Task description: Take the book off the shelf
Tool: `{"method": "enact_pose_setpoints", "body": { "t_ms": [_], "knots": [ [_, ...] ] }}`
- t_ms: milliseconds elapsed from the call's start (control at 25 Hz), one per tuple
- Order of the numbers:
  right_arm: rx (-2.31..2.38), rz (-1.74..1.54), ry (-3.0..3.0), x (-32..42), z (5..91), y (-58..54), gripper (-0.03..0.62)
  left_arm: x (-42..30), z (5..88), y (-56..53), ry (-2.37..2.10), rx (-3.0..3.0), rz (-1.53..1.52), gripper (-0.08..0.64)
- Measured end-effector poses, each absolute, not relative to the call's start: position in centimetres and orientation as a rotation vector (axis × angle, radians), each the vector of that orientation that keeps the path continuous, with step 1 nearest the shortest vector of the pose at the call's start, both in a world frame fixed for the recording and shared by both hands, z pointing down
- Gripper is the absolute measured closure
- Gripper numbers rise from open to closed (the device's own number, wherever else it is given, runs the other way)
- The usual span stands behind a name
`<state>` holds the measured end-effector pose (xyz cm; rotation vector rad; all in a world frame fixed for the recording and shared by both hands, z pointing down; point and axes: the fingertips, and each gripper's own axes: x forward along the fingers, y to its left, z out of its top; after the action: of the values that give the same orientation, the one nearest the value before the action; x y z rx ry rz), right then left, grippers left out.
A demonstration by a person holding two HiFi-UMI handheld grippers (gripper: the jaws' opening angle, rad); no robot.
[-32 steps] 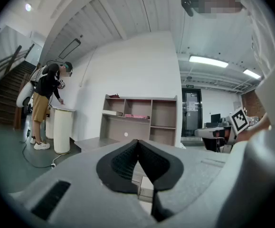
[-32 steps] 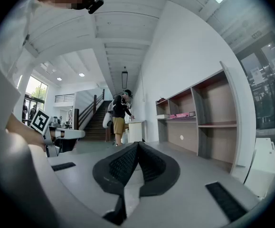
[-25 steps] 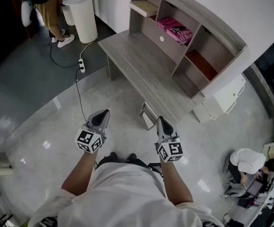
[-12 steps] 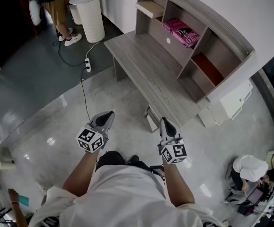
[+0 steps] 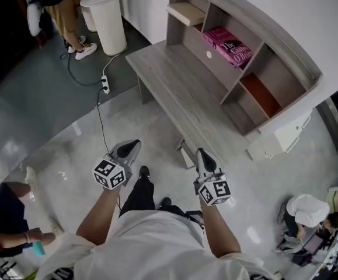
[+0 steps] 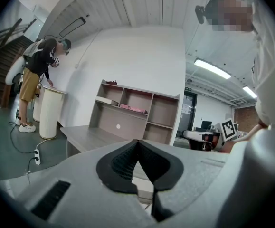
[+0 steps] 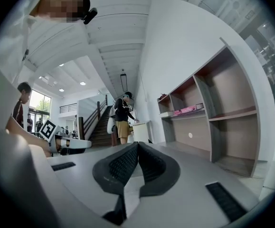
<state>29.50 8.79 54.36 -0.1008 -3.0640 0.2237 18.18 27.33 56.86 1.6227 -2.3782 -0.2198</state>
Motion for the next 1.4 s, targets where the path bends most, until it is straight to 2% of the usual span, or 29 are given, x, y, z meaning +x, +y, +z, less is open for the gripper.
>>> {"method": "enact_pose_setpoints", "body": {
  "t_ms": [720, 1080, 1400],
  "knots": [
    [0.231, 0.318, -3.095, 12.4, 51.7, 1.9, 0.578, -2.6, 55.7, 17.9, -2.170, 1.829, -0.333, 0.546],
    [0.387, 0.459, -3.137, 8.5, 49.5, -1.7, 0.578, -7.7, 53.7, 11.6, -2.058, 1.932, -0.401, 0.546],
    [0.499, 0.622, -3.218, 5.8, 48.0, -7.3, 0.578, -10.6, 52.5, 2.7, -1.852, 1.986, -0.628, 0.546]
  ]
}}
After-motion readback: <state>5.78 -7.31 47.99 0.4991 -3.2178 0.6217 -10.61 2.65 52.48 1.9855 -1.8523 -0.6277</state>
